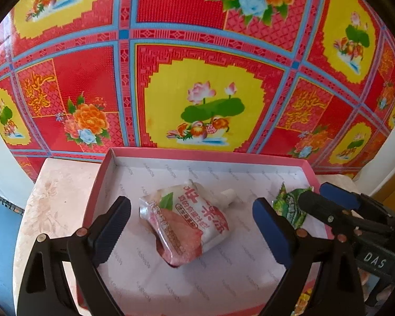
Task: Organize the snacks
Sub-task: 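Withdraw both tools from the box back toward the remaining snacks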
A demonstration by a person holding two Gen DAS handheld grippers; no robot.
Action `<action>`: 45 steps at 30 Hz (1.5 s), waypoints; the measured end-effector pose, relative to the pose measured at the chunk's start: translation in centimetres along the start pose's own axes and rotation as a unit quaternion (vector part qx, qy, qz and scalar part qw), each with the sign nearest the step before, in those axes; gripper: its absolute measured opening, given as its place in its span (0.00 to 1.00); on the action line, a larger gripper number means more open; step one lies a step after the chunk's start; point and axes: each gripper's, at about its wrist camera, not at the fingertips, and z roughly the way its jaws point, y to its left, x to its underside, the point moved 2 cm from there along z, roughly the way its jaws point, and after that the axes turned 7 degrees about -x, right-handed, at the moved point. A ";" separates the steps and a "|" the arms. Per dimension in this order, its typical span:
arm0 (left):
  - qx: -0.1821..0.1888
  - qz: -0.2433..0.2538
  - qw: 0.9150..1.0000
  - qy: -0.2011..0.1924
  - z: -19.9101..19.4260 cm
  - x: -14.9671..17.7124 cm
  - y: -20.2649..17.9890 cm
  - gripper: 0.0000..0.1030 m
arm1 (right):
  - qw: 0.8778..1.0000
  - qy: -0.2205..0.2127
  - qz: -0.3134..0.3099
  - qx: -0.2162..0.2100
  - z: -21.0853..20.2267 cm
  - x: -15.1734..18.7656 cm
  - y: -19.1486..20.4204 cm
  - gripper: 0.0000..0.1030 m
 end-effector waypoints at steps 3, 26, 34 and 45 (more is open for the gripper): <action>0.000 0.002 1.000 -0.002 -1.1 0.4 -0.1 0.93 | 1.000 -0.005 0.005 -0.003 -0.9 0.2 0.3 0.62; 0.000 0.000 1.000 -0.013 -7.5 2.5 1.3 0.93 | 1.000 -0.008 0.003 0.011 -6.5 3.5 3.5 0.62; -0.011 -0.006 1.000 -0.011 -9.2 4.2 2.5 0.93 | 1.000 -0.004 0.000 0.017 -8.0 5.4 4.0 0.62; -0.023 -0.020 0.999 0.009 -10.1 7.2 4.4 0.93 | 1.000 0.006 0.011 0.012 -9.5 8.4 3.8 0.62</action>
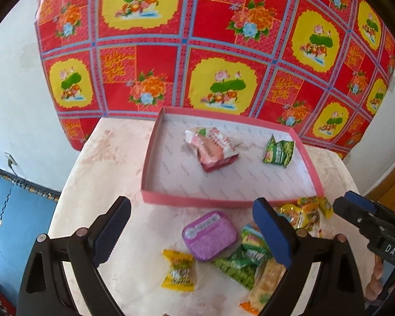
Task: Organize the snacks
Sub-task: 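Withdraw both tools from the box back toward the remaining snacks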
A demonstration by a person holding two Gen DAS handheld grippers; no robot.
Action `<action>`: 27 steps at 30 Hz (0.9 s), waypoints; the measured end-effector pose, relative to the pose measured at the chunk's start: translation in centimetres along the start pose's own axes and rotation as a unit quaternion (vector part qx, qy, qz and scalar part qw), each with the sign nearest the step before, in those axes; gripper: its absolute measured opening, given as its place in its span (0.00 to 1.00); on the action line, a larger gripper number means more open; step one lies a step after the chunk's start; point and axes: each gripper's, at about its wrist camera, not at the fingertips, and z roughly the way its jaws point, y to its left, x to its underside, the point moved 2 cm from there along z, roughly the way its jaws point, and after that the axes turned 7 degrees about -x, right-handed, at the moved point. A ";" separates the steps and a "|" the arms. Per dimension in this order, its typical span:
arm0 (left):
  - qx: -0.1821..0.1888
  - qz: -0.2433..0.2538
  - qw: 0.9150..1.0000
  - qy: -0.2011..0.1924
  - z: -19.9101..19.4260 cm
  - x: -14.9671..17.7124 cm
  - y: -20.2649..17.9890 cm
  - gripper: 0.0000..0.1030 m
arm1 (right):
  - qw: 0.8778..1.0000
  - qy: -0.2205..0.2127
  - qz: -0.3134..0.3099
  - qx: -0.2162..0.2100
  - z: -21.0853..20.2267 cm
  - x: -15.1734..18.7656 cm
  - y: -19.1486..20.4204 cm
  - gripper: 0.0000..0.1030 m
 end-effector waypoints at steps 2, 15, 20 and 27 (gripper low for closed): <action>-0.002 -0.001 1.000 0.003 -0.1 0.4 0.3 0.93 | 1.000 0.003 0.005 0.001 -0.2 0.6 -0.3 0.62; -0.005 0.004 1.000 0.020 -0.2 2.6 1.0 0.93 | 0.999 0.024 0.038 0.025 -0.5 4.3 -2.4 0.62; -0.007 0.008 1.000 0.030 0.0 3.6 1.1 0.93 | 0.998 0.033 0.048 0.037 -0.4 5.3 -3.1 0.62; -0.009 0.010 0.999 0.043 0.7 4.8 1.3 0.93 | 0.996 0.045 0.051 0.052 0.0 6.3 -3.7 0.62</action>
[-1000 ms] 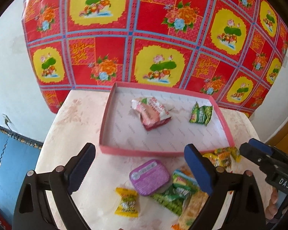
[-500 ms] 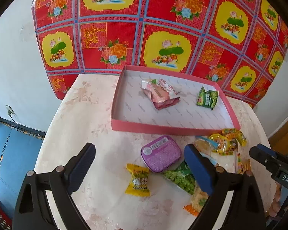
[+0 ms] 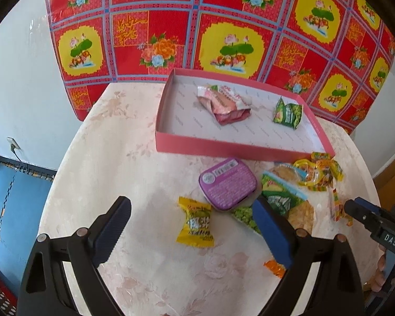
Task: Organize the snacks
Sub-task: 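Withdraw both tools from the box back toward the remaining snacks, then grasp the yellow candy packet with the left tool while the right tool grasps a striped candy stick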
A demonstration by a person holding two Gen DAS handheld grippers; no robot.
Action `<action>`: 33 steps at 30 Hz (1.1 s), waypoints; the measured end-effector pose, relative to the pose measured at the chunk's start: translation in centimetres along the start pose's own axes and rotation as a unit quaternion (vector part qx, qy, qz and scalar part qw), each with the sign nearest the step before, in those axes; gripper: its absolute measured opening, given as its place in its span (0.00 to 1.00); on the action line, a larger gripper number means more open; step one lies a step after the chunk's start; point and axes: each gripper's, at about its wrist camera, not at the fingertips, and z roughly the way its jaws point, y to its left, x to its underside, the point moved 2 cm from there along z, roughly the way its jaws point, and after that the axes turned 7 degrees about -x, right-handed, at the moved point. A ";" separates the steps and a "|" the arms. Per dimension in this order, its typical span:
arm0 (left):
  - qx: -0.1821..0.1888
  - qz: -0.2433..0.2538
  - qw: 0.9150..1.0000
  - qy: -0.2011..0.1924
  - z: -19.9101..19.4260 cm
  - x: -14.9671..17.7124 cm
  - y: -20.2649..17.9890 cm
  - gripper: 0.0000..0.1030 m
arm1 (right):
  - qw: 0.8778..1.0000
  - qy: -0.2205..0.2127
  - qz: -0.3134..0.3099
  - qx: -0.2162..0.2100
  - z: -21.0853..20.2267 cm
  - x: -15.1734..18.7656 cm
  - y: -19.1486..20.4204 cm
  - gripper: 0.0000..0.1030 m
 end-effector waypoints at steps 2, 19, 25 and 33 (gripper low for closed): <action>-0.001 0.001 1.000 0.003 0.3 0.3 0.0 0.93 | 1.000 0.004 0.001 0.002 0.3 0.2 -0.1 0.62; -0.023 0.026 0.999 0.017 2.0 1.9 -0.1 0.88 | 1.000 0.010 -0.010 0.004 1.6 1.0 0.2 0.62; -0.030 0.020 0.999 0.015 2.3 2.2 0.0 0.84 | 1.000 0.000 -0.025 0.011 1.7 1.2 0.4 0.62; -0.049 0.027 0.998 0.002 2.4 2.6 -0.4 0.84 | 1.000 -0.011 -0.029 0.006 1.7 1.3 0.3 0.62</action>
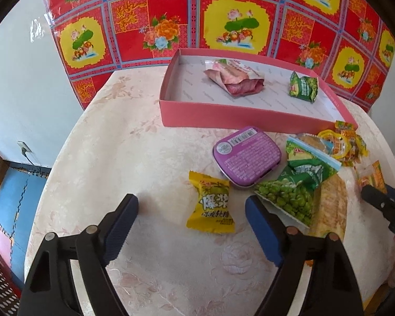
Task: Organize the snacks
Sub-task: 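Grasp the yellow candy packet with the left tool while the right tool grasps a striped candy stick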
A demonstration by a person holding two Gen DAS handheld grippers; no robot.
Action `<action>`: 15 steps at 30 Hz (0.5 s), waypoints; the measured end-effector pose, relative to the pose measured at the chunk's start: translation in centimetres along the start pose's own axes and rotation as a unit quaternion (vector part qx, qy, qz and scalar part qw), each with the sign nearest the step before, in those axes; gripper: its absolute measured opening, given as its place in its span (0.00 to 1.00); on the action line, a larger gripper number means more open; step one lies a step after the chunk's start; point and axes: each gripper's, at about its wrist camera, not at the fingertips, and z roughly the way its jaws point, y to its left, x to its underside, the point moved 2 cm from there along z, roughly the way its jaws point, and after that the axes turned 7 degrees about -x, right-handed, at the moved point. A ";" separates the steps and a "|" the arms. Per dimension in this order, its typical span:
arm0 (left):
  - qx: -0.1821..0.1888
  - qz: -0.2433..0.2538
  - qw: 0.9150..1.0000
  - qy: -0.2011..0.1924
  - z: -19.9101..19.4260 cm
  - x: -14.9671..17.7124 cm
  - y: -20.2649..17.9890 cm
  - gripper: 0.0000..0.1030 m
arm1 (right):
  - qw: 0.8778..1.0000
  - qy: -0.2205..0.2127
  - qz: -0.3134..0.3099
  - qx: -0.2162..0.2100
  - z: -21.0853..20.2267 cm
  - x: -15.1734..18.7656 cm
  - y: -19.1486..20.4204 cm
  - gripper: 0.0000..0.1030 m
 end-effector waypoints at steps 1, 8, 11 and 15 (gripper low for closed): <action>0.000 0.000 1.000 0.000 0.0 0.0 0.0 0.84 | 1.000 -0.001 0.000 0.000 0.0 0.0 0.0 0.62; 0.006 0.006 1.000 -0.010 -0.3 0.1 -0.3 0.73 | 1.000 -0.003 -0.004 -0.001 0.0 0.0 0.1 0.62; 0.011 0.010 1.000 -0.014 -0.5 0.1 -0.5 0.59 | 1.000 -0.003 0.009 -0.012 -0.2 -0.1 -0.3 0.62; 0.014 0.005 1.000 -0.015 -0.6 0.0 -0.3 0.37 | 0.999 -0.001 0.034 -0.029 -0.4 -0.3 -0.9 0.59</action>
